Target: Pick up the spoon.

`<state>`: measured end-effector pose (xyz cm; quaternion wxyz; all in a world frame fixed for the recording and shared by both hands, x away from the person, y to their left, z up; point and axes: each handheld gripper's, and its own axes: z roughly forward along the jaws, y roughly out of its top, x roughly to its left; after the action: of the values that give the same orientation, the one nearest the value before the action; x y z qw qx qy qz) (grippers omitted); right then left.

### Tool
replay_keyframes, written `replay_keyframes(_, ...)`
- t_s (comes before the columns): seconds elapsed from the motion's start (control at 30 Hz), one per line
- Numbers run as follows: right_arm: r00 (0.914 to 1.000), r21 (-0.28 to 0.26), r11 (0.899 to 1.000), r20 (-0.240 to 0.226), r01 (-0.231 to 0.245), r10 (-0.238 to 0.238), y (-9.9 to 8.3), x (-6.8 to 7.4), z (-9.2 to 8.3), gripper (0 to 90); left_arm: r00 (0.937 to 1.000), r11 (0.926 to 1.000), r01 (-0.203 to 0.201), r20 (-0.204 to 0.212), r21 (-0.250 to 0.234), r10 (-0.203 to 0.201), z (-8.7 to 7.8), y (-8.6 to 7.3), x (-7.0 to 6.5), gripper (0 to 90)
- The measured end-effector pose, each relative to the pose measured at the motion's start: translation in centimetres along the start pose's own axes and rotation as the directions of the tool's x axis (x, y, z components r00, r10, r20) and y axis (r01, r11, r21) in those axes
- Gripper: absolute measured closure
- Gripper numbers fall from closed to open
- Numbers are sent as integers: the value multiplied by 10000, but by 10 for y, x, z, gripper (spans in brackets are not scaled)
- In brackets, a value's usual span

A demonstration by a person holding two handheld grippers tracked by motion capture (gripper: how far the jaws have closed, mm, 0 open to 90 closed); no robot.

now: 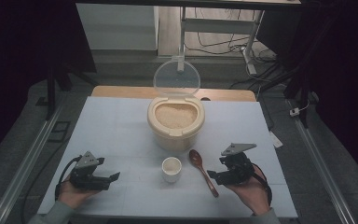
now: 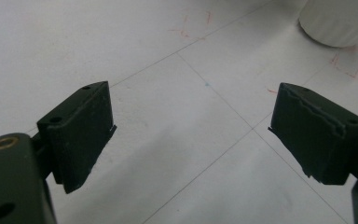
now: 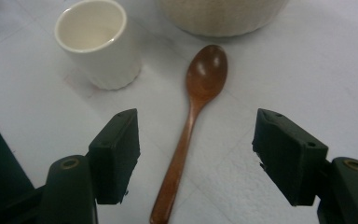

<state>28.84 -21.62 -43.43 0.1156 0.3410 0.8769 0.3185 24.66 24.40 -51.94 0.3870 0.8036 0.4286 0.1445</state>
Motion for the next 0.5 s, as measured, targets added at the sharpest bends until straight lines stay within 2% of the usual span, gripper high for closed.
replay_keyframes(0.23, 10000, 458, 9989, 10, -54, 53, 4, 8, 8, 330, 10000, 10000, -28, -32, 4, 28, 0, 0, -1, 127)
replay_keyframes(0.3, 9999, 792, 9968, 52, -98, 95, 3, 13, 12, 336, 10000, 10000, -54, -42, 6, 54, 0, 0, -1, 126)
replay_keyframes(0.5, 9997, 1214, 9924, 206, -189, 165, 1, 17, 19, 340, 9999, 9999, -132, -35, 51, 132, 0, 0, -3, 124)
